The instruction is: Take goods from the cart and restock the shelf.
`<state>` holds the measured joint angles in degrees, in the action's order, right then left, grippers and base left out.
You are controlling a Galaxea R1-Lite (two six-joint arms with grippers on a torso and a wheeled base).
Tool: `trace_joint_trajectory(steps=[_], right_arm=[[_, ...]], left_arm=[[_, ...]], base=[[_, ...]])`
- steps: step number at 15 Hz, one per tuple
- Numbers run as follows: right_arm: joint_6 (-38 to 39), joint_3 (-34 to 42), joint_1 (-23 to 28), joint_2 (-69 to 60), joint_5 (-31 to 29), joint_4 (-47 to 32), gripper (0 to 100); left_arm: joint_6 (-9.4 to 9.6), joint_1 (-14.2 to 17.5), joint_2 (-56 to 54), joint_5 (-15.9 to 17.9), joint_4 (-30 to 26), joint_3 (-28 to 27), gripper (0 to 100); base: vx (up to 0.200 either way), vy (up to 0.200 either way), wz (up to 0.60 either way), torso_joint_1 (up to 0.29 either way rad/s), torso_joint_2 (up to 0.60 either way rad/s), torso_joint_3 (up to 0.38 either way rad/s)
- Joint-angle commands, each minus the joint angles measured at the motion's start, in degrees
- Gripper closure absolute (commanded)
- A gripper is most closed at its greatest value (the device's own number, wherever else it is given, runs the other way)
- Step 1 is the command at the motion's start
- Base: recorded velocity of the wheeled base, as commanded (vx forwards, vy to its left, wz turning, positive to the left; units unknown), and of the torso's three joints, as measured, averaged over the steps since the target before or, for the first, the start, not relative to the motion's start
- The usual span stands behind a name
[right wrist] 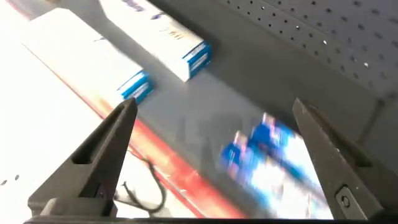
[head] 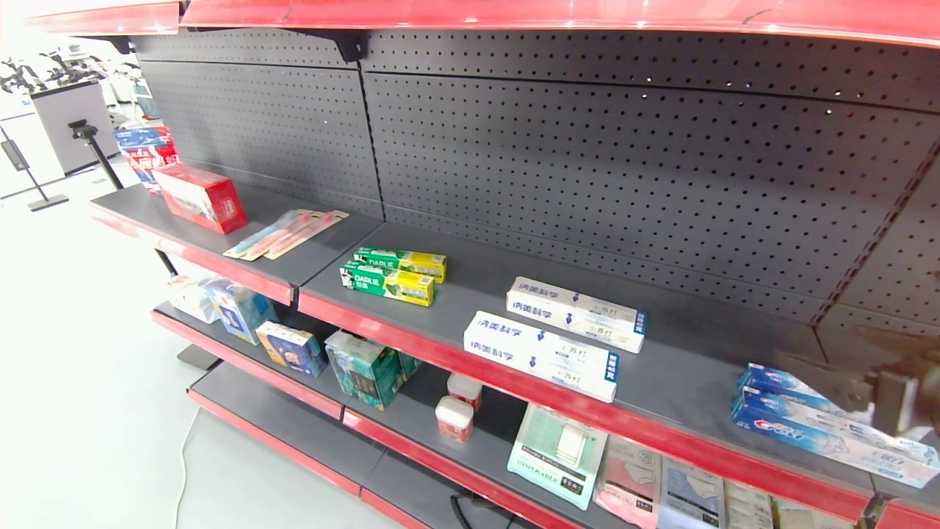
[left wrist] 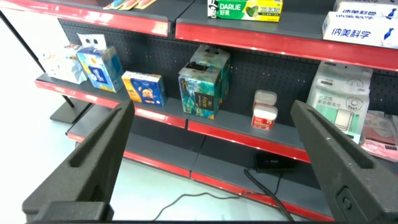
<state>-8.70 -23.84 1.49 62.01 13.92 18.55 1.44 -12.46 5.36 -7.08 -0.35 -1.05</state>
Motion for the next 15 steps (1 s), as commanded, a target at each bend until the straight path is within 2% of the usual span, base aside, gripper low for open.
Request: trace_joint_trajectory(steps=[1,6,8,10,12,13,15], right_arm=[[2.73,5.04,2.03,-30.02,1.63,-14.77,0],[4.4,6.27,2.2,-41.62,2.25,-15.39,0],[4.49,12.86,0.36,-48.13,1.72,-15.39,0],[2.29,20.15,2.03,-57.36,0.93,-14.95,0],[0.71,23.84,2.03,-56.92,-9.35,-13.02,0],[2.02,23.76,2.03,-56.92,-14.1,-15.13,0],[8.18,23.84,2.03,-56.92,-15.94,-15.83,0]], left_arm=[[0.06,-0.02,0.09,-0.04,0.0,-0.01,0],[-0.03,-0.02,0.09,-0.04,0.0,-0.01,0],[0.06,-0.02,0.09,-0.04,0.0,-0.01,0],[0.06,-0.02,0.09,-0.04,0.0,-0.01,0],[-0.03,-0.02,0.09,-0.04,0.0,-0.01,0],[-0.03,-0.02,0.09,-0.04,0.0,-0.01,0],[-0.03,-0.02,0.09,-0.04,0.0,-0.01,0]], base=[[0.0,0.0,0.0,0.0,0.0,0.0],[0.0,0.0,0.0,0.0,0.0,0.0],[0.0,0.0,0.0,0.0,0.0,0.0],[0.0,0.0,0.0,0.0,0.0,0.0],[0.0,0.0,0.0,0.0,0.0,0.0],[0.0,0.0,0.0,0.0,0.0,0.0],[0.0,0.0,0.0,0.0,0.0,0.0]])
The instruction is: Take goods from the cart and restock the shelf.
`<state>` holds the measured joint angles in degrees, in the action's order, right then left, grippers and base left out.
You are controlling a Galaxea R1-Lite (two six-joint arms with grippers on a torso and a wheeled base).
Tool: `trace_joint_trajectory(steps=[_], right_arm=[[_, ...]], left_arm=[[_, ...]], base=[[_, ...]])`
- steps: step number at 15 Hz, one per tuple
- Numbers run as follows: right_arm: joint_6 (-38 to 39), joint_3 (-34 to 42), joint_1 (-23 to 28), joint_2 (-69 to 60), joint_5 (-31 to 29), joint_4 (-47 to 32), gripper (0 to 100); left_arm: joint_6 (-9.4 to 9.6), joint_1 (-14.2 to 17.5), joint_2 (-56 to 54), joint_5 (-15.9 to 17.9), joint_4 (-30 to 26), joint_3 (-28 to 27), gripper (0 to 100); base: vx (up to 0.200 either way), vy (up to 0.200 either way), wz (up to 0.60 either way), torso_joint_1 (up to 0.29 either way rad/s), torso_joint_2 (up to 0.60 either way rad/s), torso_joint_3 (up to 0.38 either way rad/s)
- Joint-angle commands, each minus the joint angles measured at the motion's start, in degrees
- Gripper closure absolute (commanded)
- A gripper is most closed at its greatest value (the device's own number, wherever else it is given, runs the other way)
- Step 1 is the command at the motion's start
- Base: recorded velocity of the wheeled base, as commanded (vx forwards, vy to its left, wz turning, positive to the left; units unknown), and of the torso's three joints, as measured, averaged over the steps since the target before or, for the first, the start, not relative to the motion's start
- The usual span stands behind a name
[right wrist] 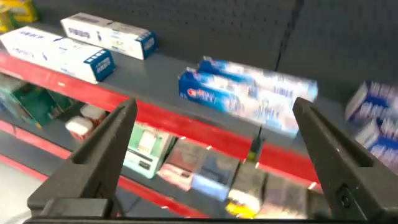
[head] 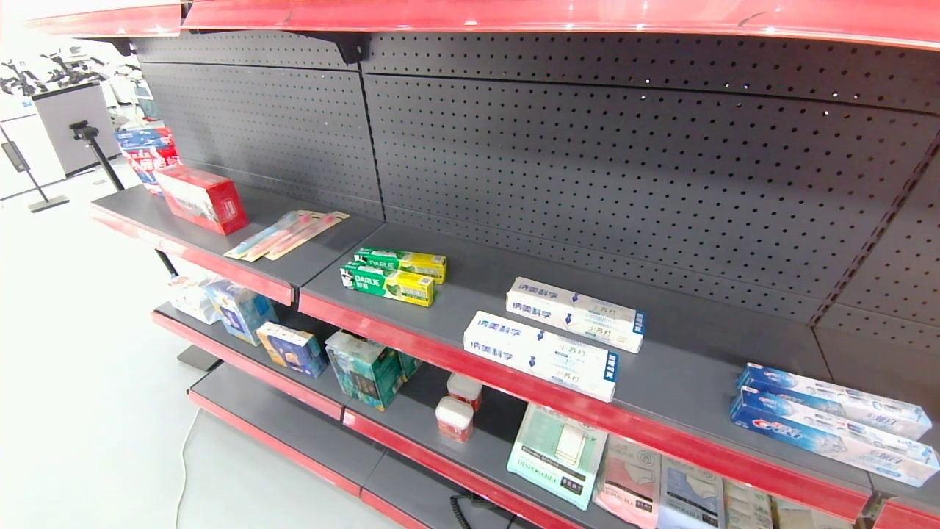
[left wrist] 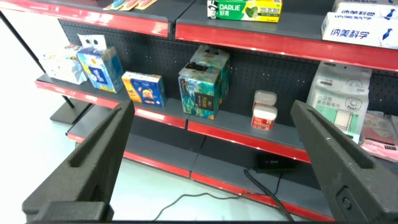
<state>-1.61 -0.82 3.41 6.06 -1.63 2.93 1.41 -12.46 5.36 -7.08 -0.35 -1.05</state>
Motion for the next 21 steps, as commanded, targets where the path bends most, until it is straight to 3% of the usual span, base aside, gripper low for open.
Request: trace_joint_trajectory(steps=[1,4,5,6,10,14,18,21], right_arm=[[0.99,0.82,0.1,-0.96,-0.12,-0.46,0],[1.35,0.73,0.01,-1.05,1.46,-3.37,0],[1.26,0.73,-0.16,-1.05,1.63,-3.28,0],[1.43,0.73,-0.25,-1.05,0.93,-3.28,0],[1.61,0.73,-0.25,-1.14,0.58,-3.37,0],[1.7,0.73,-0.25,-1.14,0.58,-3.28,0],[1.78,0.73,-0.78,-1.58,0.93,-3.28,0],[2.14,0.73,-4.12,-4.39,1.11,-3.28,0]], left_arm=[[0.08,-0.02,0.09,-0.04,0.0,-0.01,0],[0.52,-0.02,0.09,0.14,-0.17,-0.01,0],[2.37,0.07,0.09,0.67,-0.17,-0.01,0],[2.98,0.07,0.09,1.37,-0.17,-0.01,0],[0.34,-0.02,0.09,0.4,-0.09,-0.01,0],[0.43,-0.02,0.17,0.49,-0.17,-0.01,0],[0.43,-0.02,0.44,0.67,-0.17,-0.01,0],[0.43,-0.02,0.44,0.75,-0.26,-0.01,0]], base=[[0.0,0.0,0.0,0.0,0.0,0.0],[0.0,0.0,0.0,0.0,0.0,0.0],[0.0,0.0,0.0,0.0,0.0,0.0],[0.0,0.0,0.0,0.0,0.0,0.0],[0.0,0.0,0.0,0.0,0.0,0.0],[0.0,0.0,0.0,0.0,0.0,0.0],[0.0,0.0,-0.6,0.001,0.0,0.005],[0.0,0.0,-0.6,0.014,0.0,-0.001]])
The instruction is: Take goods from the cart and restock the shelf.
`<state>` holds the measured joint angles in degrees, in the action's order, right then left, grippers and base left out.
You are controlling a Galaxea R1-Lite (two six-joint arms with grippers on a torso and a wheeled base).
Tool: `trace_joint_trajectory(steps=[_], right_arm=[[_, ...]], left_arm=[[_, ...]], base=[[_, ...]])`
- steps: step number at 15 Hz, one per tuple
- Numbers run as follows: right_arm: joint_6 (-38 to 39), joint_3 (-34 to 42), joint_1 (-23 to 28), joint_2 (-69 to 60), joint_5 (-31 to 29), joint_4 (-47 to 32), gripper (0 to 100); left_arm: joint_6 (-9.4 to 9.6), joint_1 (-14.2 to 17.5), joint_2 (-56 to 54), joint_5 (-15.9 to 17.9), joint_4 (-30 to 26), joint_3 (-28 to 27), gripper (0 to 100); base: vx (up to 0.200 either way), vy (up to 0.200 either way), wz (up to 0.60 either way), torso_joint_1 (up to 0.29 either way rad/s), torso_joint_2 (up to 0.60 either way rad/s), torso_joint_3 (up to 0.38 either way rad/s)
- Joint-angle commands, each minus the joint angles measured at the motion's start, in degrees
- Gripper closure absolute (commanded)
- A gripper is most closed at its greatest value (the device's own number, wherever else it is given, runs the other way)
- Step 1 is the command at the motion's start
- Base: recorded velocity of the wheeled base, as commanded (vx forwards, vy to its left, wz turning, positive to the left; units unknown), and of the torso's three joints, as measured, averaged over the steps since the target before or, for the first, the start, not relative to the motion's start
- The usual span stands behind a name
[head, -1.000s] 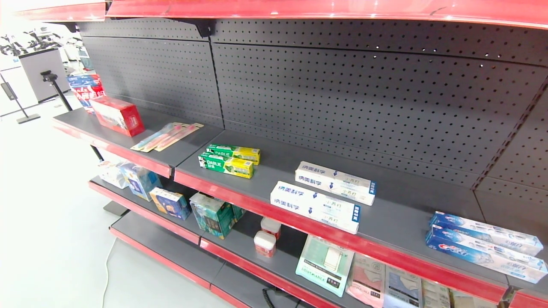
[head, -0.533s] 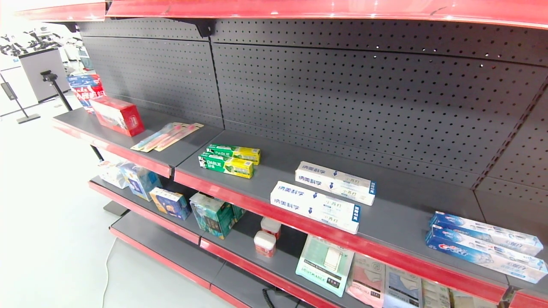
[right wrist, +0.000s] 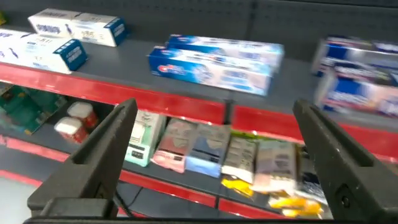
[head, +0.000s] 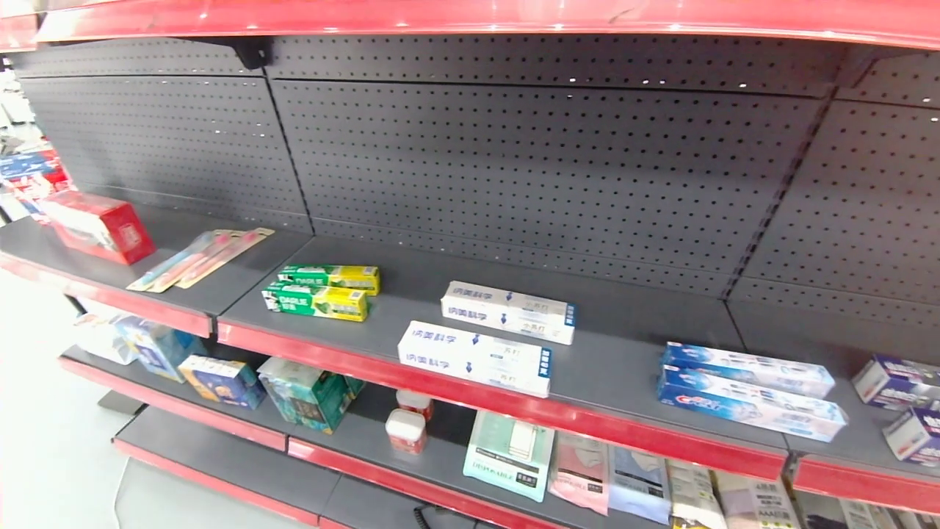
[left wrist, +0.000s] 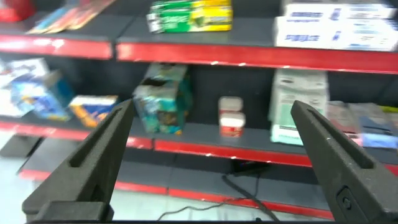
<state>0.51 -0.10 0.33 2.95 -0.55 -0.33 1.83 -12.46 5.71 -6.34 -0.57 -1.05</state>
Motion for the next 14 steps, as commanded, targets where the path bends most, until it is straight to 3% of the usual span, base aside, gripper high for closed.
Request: trace_joint_trajectory(steps=[1,7,14], right_arm=[[0.1,0.01,-1.03,-1.37,0.2,-0.02,0],[-0.07,0.01,-0.5,-2.69,0.2,-0.02,0],[-0.25,0.01,-0.5,-2.69,0.11,-0.02,0]], left_arm=[[0.02,-0.02,0.1,-0.08,0.05,-0.01,0],[0.02,-0.02,-0.17,0.1,-0.04,-0.01,0],[-0.51,-0.02,-0.08,1.07,0.05,-0.8,0]], base=[[0.0,0.0,-0.6,-0.002,0.02,-0.002],[0.0,0.0,-0.6,0.003,0.0,0.003],[0.0,0.0,0.0,0.0,0.0,0.0]])
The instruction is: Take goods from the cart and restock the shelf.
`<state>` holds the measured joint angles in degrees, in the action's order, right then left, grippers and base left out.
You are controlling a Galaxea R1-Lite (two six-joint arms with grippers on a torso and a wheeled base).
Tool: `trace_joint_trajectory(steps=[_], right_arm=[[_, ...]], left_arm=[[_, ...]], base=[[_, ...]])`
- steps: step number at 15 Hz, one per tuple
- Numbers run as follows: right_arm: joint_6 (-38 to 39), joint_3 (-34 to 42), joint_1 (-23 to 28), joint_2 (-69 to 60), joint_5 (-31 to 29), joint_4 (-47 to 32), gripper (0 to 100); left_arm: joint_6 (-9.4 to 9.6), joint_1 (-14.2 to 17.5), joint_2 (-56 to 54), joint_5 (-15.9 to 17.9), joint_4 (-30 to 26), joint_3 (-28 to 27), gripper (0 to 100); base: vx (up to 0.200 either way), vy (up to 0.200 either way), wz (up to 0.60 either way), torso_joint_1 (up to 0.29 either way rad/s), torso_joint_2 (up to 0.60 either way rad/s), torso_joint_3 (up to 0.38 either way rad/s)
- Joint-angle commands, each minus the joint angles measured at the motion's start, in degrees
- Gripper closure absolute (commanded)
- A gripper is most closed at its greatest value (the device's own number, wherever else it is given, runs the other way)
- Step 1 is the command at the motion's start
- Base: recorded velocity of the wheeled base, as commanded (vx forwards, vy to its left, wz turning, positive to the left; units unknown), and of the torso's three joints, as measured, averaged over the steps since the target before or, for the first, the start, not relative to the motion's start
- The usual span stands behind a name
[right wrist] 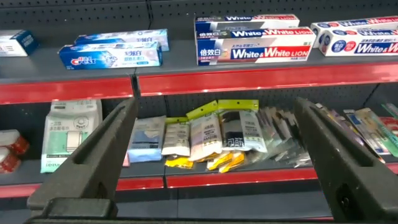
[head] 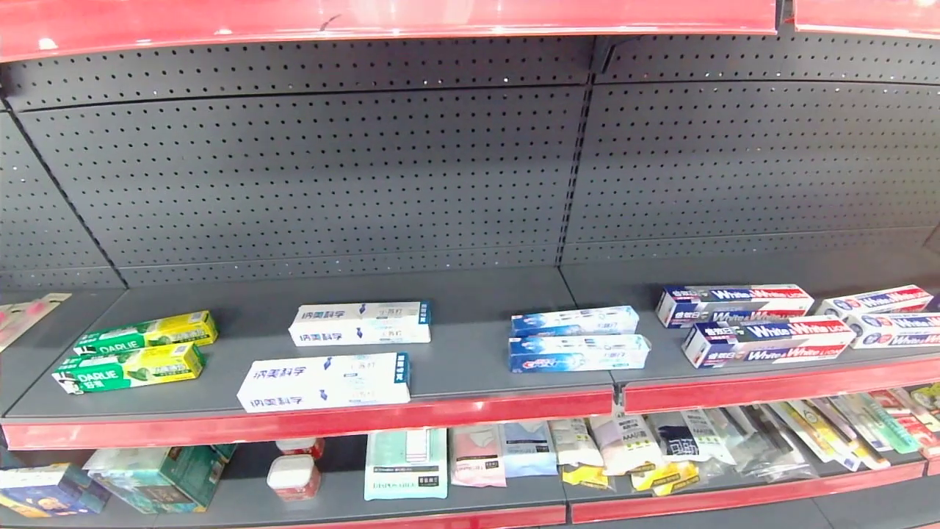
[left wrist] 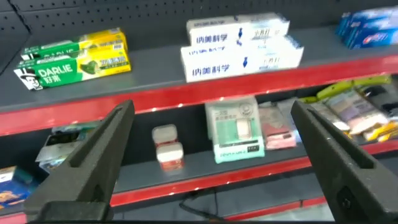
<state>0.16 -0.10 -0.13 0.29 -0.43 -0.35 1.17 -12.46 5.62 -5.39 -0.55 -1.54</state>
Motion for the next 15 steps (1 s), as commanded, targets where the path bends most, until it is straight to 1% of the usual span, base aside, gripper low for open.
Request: trace_joint_trajectory(steps=[1,2,3,4,5,6,7,8,9,10,11,13,15], right_arm=[[0.02,0.01,-0.04,-0.03,-0.01,0.0,0],[0.02,0.01,-0.04,-0.03,-0.01,0.0,0],[0.02,0.01,-0.04,-0.03,-0.01,0.0,0],[0.02,0.01,-0.04,-0.03,-0.01,0.0,0],[0.02,0.01,-0.04,-0.03,-0.01,0.0,0],[0.02,0.01,-0.04,-0.03,-0.01,0.0,0],[0.11,0.01,-0.04,-0.03,-0.01,0.0,0],[0.02,0.01,-0.04,-0.03,-0.01,0.0,0],[0.02,0.01,-0.04,-0.03,-0.01,0.0,0],[0.02,0.01,-0.04,-0.03,-0.01,0.0,0],[0.02,0.01,-0.04,-0.03,-0.01,0.0,0],[0.02,0.01,-0.04,-0.03,-0.01,0.0,0],[0.02,0.01,-0.04,-0.03,-0.01,0.0,0]], left_arm=[[-1.87,-0.02,3.34,-0.68,0.11,-5.06,0],[-10.31,0.07,12.4,-1.82,0.02,-14.02,0],[-12.24,0.24,21.01,-5.69,-0.33,-20.96,0],[-11.98,0.51,25.23,-8.85,-0.95,-22.63,0],[-11.19,1.3,33.23,-14.12,-1.91,-23.69,0],[-11.1,3.93,39.82,-16.14,-1.74,-24.22,0],[-10.93,7.01,45.09,-16.14,-1.65,-25.45,0],[-11.01,10.44,52.04,-15.53,-1.65,-28.08,0],[-11.1,12.28,55.02,-14.56,-1.47,-29.49,0],[-11.01,16.68,61.0,-9.73,-1.65,-33.36,0],[-10.84,18.52,63.9,-8.06,-1.74,-34.76,0],[-10.66,21.07,68.91,-7.62,-1.82,-34.94,0],[-10.4,22.21,74.01,-7.53,-1.47,-34.94,0]], base=[[0.0,0.0,0.0,0.0,0.0,0.0],[0.0,0.0,0.0,0.0,0.0,0.0],[0.0,0.0,0.0,0.0,0.0,0.0],[0.0,0.0,0.0,0.0,0.0,0.0],[0.0,0.0,0.0,0.0,0.0,0.0],[0.0,0.0,0.0,0.0,0.0,0.0],[0.0,0.0,0.0,0.0,0.0,0.0],[0.0,0.0,0.0,0.0,0.0,0.0],[0.0,0.0,0.0,0.0,0.0,0.0],[0.0,0.0,0.0,0.0,0.0,0.0],[0.0,0.0,0.0,0.0,0.0,0.0],[0.0,0.0,0.0,0.0,0.0,0.0],[0.0,0.0,0.0,0.0,0.0,0.0]])
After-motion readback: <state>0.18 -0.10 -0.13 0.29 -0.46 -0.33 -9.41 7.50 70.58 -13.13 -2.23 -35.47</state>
